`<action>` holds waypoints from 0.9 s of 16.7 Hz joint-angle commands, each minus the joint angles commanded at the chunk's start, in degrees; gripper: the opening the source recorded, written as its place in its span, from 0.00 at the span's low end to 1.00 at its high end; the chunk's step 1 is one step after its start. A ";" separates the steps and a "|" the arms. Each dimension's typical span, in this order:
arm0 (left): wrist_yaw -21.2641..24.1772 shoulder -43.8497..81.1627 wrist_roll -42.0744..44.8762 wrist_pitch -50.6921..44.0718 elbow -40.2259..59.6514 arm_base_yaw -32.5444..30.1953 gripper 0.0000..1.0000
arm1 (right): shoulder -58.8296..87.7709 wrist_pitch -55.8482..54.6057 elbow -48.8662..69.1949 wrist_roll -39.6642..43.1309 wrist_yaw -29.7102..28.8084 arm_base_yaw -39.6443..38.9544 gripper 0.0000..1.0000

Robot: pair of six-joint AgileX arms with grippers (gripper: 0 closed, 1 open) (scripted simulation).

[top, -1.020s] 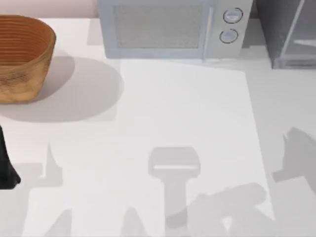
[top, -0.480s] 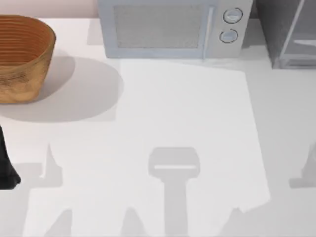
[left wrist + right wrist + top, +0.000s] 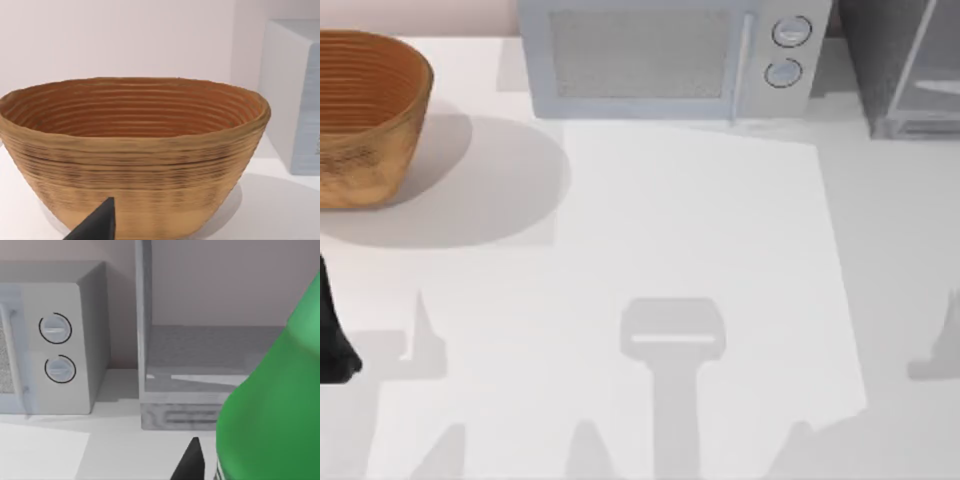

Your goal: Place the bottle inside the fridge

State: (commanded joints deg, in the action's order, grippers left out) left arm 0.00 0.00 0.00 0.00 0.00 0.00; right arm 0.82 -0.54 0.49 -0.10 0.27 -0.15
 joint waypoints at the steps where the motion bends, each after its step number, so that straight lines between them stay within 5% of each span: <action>1: 0.00 0.00 0.00 0.00 0.00 0.00 1.00 | 1.19 -0.93 0.82 -0.05 0.28 0.15 0.01; 7: 0.00 0.00 0.00 0.00 0.00 0.00 1.00 | 21.12 -14.13 12.29 -0.31 3.48 3.26 0.01; 15: 0.00 0.00 0.00 0.00 0.00 0.00 1.00 | 73.77 -40.40 35.14 -0.42 9.10 10.24 0.01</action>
State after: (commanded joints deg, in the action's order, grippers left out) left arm 0.00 0.00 0.00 0.00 0.00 0.00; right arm 74.58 -40.95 35.63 -0.52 9.37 10.09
